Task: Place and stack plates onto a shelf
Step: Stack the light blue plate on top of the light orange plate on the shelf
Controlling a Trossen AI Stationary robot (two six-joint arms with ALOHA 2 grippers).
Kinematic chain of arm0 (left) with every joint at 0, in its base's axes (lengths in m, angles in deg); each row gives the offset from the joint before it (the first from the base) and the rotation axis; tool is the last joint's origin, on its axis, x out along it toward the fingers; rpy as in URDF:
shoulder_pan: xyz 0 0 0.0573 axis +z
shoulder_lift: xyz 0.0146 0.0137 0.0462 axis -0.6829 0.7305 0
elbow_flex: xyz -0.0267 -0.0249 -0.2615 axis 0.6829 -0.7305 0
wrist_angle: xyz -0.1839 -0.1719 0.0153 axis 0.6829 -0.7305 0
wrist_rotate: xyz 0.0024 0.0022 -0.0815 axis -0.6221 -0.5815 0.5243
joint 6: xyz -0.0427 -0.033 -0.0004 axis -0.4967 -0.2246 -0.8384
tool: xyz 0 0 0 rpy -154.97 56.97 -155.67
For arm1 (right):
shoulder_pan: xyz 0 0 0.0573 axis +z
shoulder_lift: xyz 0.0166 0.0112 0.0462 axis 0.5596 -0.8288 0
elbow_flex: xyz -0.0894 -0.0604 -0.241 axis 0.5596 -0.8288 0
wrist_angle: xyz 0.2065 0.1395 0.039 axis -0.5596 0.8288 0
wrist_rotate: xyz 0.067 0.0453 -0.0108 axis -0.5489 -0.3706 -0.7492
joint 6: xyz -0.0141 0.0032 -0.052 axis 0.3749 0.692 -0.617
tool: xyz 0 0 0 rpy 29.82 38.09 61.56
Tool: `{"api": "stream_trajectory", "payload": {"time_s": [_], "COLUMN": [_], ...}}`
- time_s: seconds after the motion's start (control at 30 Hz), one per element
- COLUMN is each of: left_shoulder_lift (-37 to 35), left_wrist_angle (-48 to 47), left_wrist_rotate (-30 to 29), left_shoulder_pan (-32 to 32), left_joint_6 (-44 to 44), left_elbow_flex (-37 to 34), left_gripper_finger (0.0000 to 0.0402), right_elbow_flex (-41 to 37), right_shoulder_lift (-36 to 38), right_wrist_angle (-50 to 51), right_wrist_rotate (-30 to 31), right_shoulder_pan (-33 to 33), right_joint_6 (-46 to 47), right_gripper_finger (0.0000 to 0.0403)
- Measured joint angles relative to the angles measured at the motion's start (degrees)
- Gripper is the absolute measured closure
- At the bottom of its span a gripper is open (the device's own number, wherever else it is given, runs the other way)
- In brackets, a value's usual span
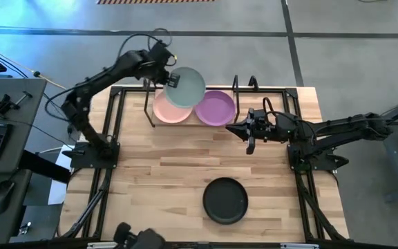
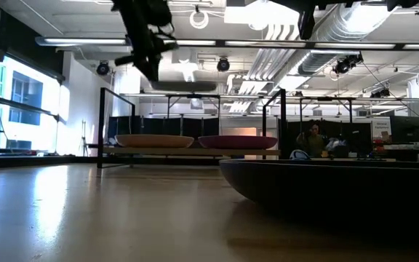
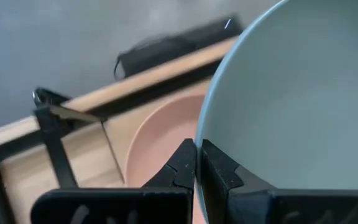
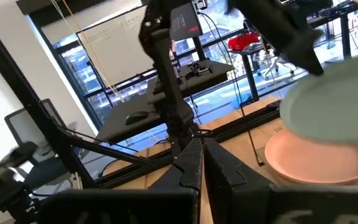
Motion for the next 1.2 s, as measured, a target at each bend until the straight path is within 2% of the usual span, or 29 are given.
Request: {"api": "stream_trajectory", "payload": {"time_s": [0.2,0.37,0.63,0.83,1.2], "left_shoulder_lift": [6.24,8.71,8.68,8.77,8.87], "left_wrist_angle": [-3.39,-3.64,-4.27,-8.20,-8.47], "left_wrist_rotate": [-0.78,-2.44,-5.01,-6.13,-8.17], "left_shoulder_pan": [-0.06,-0.53,-0.65,-0.65,-0.56], "left_joint_6": [0.57,0.75,1.01,5.67,5.08], "left_elbow_flex": [0.00,0.00,0.01,0.07,0.04], "left_gripper_finger": [0.0401,0.0401,0.0397,0.0393,0.0366], "right_elbow_flex": [0.00,0.00,0.00,0.00,0.00], "right_shoulder_lift": [0.00,0.00,0.00,0.00,0.00], "right_wrist_angle": [0.02,0.09,0.77,2.12,2.19], "right_wrist_rotate": [-0.09,-0.09,-0.13,-0.13,-0.13], "right_shoulder_pan": [0.24,0.24,0.24,0.24,0.24], "right_joint_6": [-0.40,-0.47,-0.53,-0.53,-0.53], "right_gripper_finger": [0.0402,0.0402,0.0402,0.0402,0.0402]}}
